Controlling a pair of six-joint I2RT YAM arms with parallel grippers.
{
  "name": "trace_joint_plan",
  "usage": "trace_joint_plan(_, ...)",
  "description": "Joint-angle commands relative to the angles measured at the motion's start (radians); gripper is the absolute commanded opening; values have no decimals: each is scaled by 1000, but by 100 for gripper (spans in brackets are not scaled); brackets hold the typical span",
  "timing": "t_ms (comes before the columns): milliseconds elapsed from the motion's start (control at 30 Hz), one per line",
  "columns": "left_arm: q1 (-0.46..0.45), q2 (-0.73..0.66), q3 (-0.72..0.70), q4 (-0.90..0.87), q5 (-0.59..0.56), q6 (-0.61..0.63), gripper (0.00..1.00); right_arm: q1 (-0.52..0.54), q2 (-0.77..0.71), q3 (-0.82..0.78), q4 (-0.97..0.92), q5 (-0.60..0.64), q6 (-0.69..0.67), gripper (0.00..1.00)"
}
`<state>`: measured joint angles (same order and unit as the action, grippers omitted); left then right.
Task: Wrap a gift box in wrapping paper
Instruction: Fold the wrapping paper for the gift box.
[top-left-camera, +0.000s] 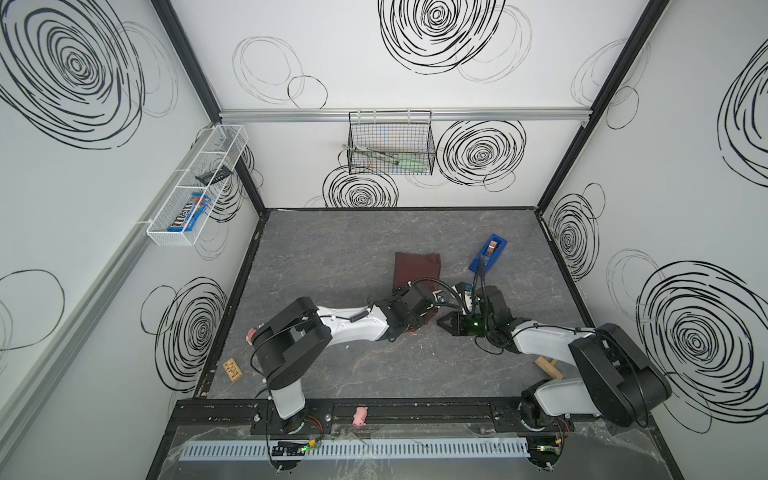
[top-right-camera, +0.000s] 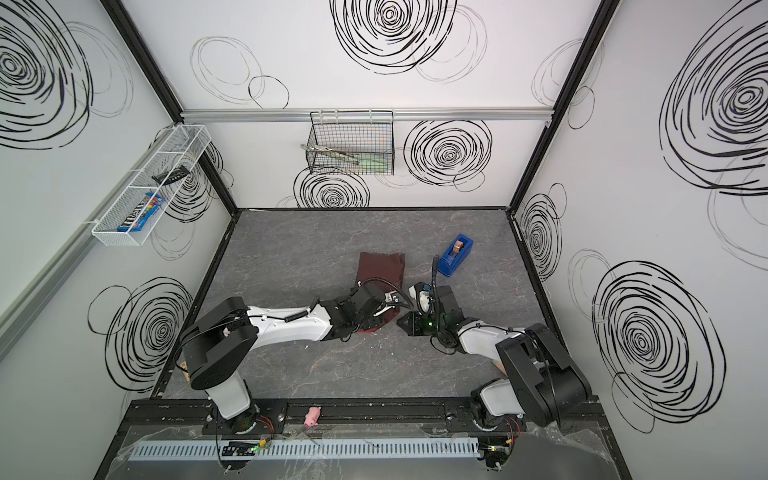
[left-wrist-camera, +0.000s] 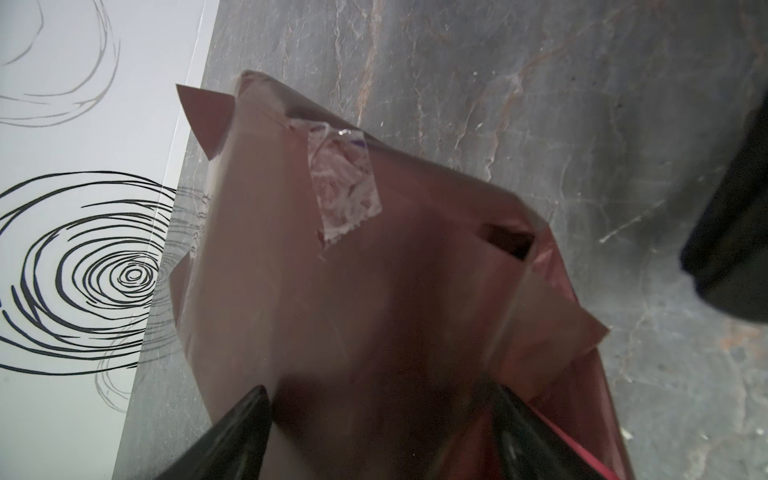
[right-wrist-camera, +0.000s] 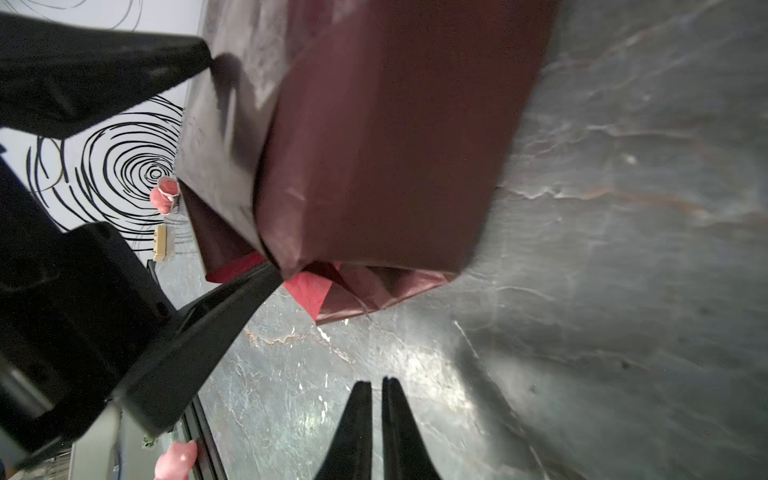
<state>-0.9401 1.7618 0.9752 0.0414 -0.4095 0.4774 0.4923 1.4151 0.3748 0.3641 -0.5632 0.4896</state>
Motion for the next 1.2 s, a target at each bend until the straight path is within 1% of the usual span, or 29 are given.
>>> trace_joint_plan(0,-2,11,-8,43,4,-17,86,38,49,18,170,-24,81,9)
trace_joint_plan(100,-2,11,-9,44,5,-19,86,63,84,8,262,-1,133,6)
trace_joint_plan(300,0,10,-4,43,8,-26,86,91,156,19,377,40,189,3)
trace_joint_plan(367,0,7,-4,40,8,-29,86,95,186,27,390,61,207,2)
trace_joint_plan(600,4,-15,-4,29,25,-48,88,96,253,-16,527,138,275,1)
trace_joint_plan(767,7,-33,0,17,34,-64,88,93,320,-36,630,149,320,0)
trace_joint_plan(900,11,-62,7,-7,50,-88,89,93,371,-44,683,150,353,0)
trace_joint_plan(1000,14,-95,28,-39,67,-114,90,92,395,-42,684,149,363,0)
trace_joint_plan(1033,18,-109,39,-60,75,-128,90,92,403,-42,714,151,366,0)
trace_joint_plan(1167,30,-193,65,-125,125,-185,91,91,417,-40,728,148,370,0)
